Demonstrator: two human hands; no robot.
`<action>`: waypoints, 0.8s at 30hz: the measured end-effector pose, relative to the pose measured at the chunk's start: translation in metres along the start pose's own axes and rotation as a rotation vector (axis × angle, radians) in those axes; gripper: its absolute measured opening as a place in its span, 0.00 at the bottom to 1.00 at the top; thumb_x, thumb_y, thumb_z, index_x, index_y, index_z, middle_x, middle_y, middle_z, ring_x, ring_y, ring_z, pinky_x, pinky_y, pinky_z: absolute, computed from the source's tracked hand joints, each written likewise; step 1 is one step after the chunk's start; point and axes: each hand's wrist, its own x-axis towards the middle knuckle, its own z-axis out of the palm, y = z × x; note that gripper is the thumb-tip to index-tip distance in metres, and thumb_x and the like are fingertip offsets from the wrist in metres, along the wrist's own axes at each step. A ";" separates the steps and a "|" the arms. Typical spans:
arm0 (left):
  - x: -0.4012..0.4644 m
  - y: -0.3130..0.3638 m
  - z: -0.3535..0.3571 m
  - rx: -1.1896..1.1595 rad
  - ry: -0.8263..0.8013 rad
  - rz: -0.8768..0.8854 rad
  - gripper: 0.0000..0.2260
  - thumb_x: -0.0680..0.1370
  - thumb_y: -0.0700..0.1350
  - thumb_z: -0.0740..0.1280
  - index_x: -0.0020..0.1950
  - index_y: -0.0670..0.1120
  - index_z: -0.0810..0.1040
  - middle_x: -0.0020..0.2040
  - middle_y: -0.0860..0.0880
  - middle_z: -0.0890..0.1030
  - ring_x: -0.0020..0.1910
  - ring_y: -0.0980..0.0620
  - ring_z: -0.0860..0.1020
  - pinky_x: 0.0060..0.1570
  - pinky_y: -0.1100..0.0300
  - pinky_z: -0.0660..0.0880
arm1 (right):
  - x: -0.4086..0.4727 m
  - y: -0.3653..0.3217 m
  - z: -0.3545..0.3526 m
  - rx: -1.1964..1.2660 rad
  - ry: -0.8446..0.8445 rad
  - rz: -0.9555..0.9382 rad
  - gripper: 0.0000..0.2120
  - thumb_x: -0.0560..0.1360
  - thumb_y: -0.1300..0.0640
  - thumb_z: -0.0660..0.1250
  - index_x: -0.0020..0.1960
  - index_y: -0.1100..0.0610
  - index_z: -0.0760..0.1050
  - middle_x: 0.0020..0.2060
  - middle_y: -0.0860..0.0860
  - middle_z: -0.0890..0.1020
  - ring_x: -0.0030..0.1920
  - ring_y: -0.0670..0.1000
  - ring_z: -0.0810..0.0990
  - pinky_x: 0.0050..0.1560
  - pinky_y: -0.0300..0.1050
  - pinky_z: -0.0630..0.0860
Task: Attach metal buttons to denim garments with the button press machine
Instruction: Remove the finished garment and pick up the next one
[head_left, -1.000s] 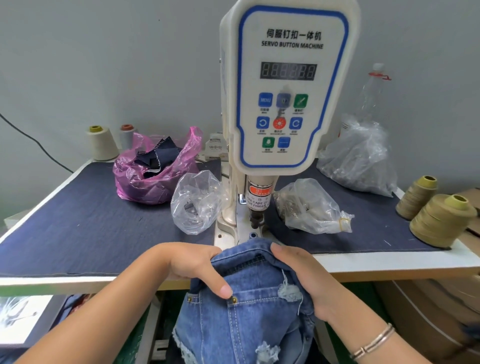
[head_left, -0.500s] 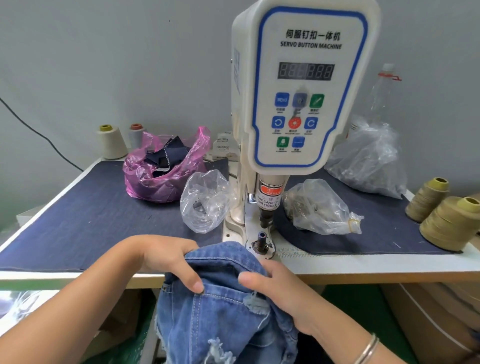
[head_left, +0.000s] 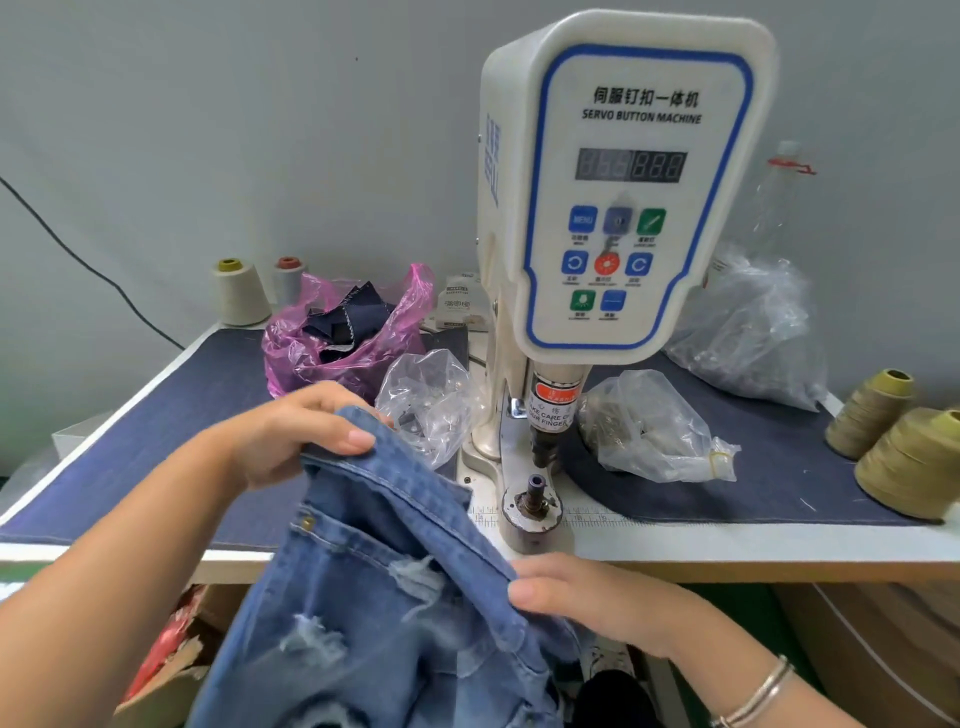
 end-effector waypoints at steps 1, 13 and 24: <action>-0.004 0.004 -0.005 0.005 0.054 0.034 0.09 0.63 0.48 0.72 0.29 0.44 0.78 0.31 0.47 0.77 0.32 0.48 0.74 0.50 0.48 0.68 | -0.003 0.003 -0.001 -0.090 -0.003 0.026 0.25 0.68 0.34 0.63 0.40 0.58 0.73 0.37 0.46 0.70 0.39 0.43 0.69 0.47 0.47 0.68; -0.044 0.026 -0.040 0.800 0.326 -0.295 0.31 0.53 0.79 0.67 0.44 0.58 0.76 0.34 0.51 0.78 0.36 0.48 0.75 0.40 0.57 0.71 | -0.073 -0.017 -0.051 -0.436 0.412 0.046 0.33 0.61 0.24 0.63 0.42 0.54 0.75 0.34 0.49 0.78 0.34 0.42 0.74 0.38 0.40 0.70; -0.016 0.018 -0.017 1.393 0.249 -0.305 0.35 0.59 0.79 0.51 0.34 0.48 0.72 0.34 0.52 0.75 0.35 0.54 0.72 0.34 0.62 0.65 | -0.082 -0.028 -0.061 -1.228 0.520 0.384 0.34 0.65 0.21 0.46 0.38 0.51 0.71 0.29 0.48 0.74 0.31 0.46 0.71 0.31 0.39 0.57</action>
